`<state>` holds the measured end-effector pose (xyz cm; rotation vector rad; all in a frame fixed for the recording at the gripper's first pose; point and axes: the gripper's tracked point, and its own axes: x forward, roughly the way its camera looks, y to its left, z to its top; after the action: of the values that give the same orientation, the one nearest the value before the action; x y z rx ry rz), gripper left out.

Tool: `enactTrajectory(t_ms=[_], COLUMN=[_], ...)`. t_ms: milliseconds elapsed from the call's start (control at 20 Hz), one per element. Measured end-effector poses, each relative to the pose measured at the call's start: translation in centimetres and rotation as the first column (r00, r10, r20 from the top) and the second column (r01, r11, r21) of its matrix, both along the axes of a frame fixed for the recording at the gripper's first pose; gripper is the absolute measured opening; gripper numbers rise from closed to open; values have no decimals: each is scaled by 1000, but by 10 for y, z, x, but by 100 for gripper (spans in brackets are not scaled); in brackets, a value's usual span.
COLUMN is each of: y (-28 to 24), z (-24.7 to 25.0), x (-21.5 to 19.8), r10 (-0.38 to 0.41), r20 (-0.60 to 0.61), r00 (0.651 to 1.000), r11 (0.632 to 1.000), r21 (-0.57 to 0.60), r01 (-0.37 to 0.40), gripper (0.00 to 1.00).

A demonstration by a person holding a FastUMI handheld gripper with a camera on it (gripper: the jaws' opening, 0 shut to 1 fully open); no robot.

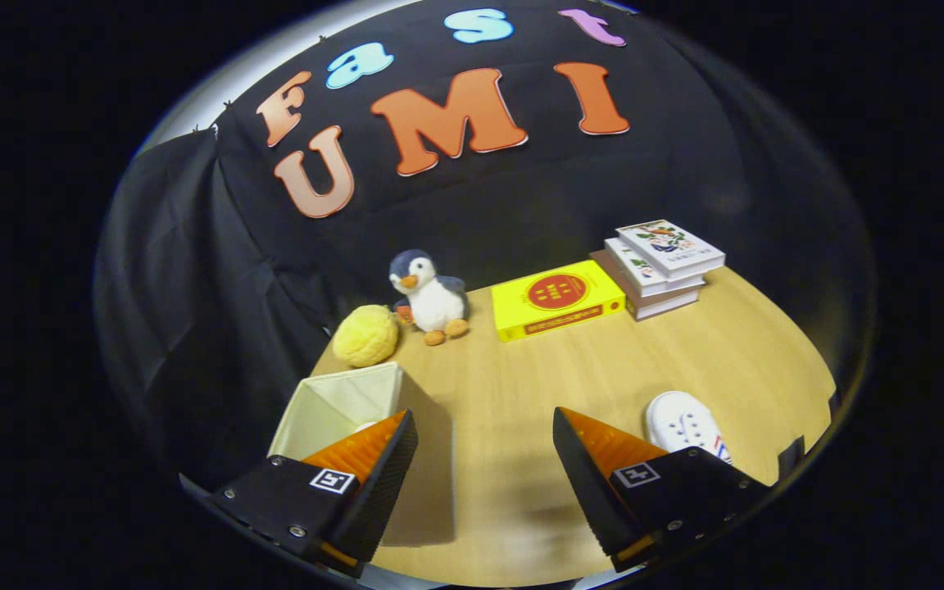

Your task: Open the storage box then place both shoes into the box .Put the left shoe in first, then the right shoe, with the right side of both shoes facing outward in a uniform manner.

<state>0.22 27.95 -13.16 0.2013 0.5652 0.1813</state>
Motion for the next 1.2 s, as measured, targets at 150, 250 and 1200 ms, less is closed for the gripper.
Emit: enactTrajectory(t_ms=[150, 250, 1200], y=[-66, -95, -201], z=[-18, -29, -173], x=[3, 0, -22], r10=[-71, -104, -28], r20=[-17, -38, -312], r00=[997, 994, 950], r11=[995, 990, 992], r21=[-78, -104, -127], r01=[69, 99, -13], gripper=[99, 99, 82])
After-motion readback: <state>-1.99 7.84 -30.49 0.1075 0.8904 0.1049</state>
